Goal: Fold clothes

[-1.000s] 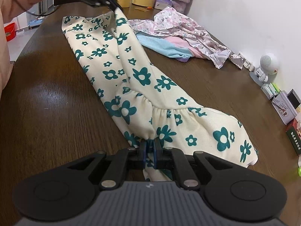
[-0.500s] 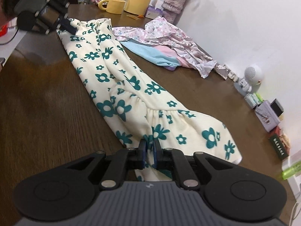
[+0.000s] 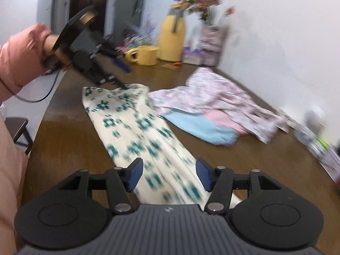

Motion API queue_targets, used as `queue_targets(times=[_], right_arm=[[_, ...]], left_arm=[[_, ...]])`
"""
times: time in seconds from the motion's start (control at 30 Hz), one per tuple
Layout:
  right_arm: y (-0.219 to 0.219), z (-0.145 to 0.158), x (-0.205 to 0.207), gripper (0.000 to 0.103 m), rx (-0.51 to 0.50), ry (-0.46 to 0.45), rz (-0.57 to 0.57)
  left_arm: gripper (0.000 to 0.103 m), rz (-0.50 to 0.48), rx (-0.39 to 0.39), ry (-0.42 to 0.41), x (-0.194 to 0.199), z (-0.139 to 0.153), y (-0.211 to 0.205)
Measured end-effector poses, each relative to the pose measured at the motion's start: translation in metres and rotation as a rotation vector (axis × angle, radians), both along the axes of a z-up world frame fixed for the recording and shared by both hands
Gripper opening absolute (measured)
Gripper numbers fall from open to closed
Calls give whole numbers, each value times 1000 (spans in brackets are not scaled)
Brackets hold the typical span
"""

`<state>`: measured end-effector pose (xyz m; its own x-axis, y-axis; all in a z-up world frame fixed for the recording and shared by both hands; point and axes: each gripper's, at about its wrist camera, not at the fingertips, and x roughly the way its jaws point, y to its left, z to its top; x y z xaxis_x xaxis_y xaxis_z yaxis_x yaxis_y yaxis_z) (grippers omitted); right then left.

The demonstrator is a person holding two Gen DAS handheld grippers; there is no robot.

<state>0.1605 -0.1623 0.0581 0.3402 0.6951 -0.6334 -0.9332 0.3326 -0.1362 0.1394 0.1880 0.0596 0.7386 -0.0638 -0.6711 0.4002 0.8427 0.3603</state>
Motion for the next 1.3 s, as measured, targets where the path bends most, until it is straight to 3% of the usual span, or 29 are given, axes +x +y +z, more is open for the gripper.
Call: queue_targets(times=[0.13,0.3,0.37,0.4,0.43,0.47,0.63,0.73,0.9,1.03,1.13,1.23,1.3], right_arm=[[76,-5,9,55,-80,1,95],[137,-24,20,45,-176,17,144],[150,-31,26,31,-203,41,151],[153,-34,28,25,-212,42,147],[155,-36,29,11,-218,42,144],[153,-35,30,3,-210,43,146],[130,-20,24,2,-124,11,136],[116,-21,14,2,-122,15,148],[110,-39,-1,3,-172,24,180],[107,-52,-10,3,-177,34,190],[104,-58,-16,3,-171,24,191],[103,-62,-18,3,-165,13,187],[102,-64,-18,3,-153,13,184]], left_arm=[[48,-70,36,46,25,-2,16],[43,-174,92,150,55,-20,20],[14,-206,86,191,61,-26,19],[5,-218,86,196,61,-28,18],[1,-227,91,183,57,-27,16],[1,-236,97,171,54,-26,15],[1,-247,165,3,4,-4,9],[1,-272,201,-39,-34,-3,0],[1,-248,202,-45,-78,-23,-15],[1,-197,200,4,-86,-51,-22],[1,-142,156,4,-85,-53,-21],[9,-112,117,-3,-88,-43,-18],[23,-84,86,-20,-93,-33,-15]])
